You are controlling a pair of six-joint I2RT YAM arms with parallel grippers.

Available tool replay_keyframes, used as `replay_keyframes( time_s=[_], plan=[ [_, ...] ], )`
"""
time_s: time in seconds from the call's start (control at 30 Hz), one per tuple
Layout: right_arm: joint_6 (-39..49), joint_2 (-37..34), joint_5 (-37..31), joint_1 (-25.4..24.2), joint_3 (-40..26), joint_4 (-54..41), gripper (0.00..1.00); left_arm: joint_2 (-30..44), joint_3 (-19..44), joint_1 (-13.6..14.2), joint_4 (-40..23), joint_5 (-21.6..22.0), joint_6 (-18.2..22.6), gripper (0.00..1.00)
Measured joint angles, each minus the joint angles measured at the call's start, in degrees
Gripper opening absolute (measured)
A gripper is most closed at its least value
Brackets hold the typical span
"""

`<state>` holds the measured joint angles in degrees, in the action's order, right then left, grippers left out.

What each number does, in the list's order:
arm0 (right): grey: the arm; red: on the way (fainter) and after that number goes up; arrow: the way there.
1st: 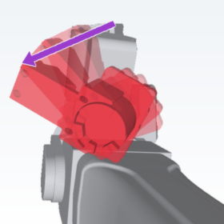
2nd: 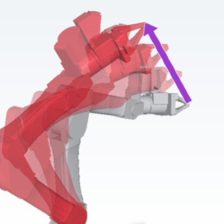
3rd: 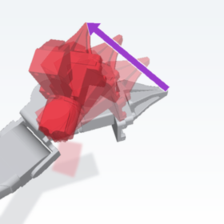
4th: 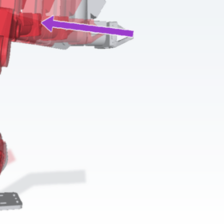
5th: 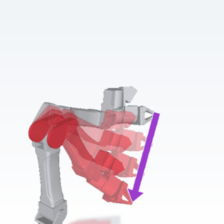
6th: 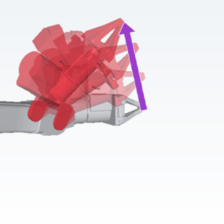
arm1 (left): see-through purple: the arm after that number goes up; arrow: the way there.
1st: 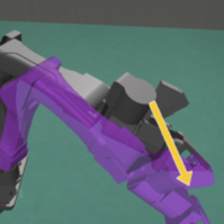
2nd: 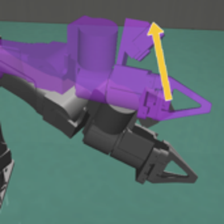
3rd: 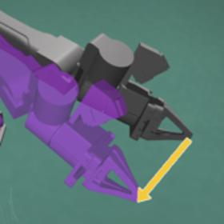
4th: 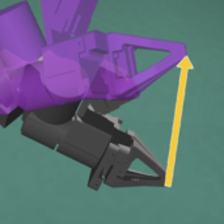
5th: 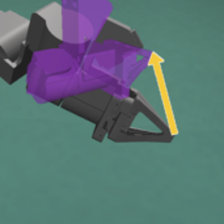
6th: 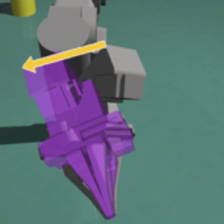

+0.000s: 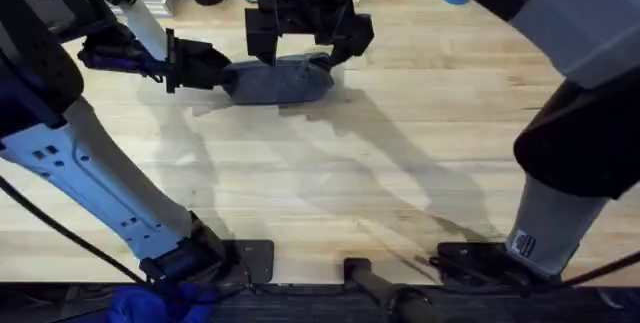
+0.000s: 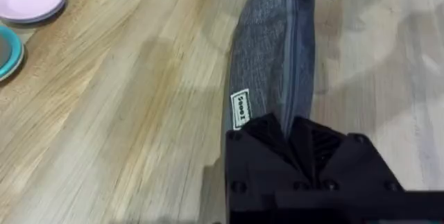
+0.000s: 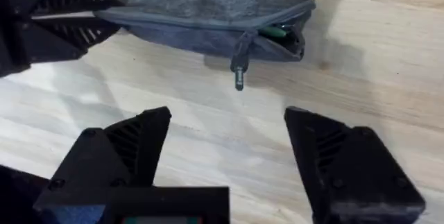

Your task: Unzip the bag, pick up the pens from the table one at a time and place them inside, then zip the bag closed.

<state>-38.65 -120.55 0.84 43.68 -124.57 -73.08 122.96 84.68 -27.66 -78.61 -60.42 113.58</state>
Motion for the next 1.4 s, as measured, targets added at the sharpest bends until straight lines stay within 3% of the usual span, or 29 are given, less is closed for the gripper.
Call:
replay_keyframes(
  time_s=[0.3, 1.4],
  plan=[
    [-0.2, -4.0, 0.0, -0.3, 0.0, 0.9, 0.995, 0.0, 0.0, 0.0, 0.0, 0.0, 0.0, 0.041],
    [-0.4, -7.8, 0.0, -2.0, 0.0, 5.4, 0.978, 0.0, 0.0, 0.0, 0.0, 0.0, 0.0, 0.041]
  ],
)
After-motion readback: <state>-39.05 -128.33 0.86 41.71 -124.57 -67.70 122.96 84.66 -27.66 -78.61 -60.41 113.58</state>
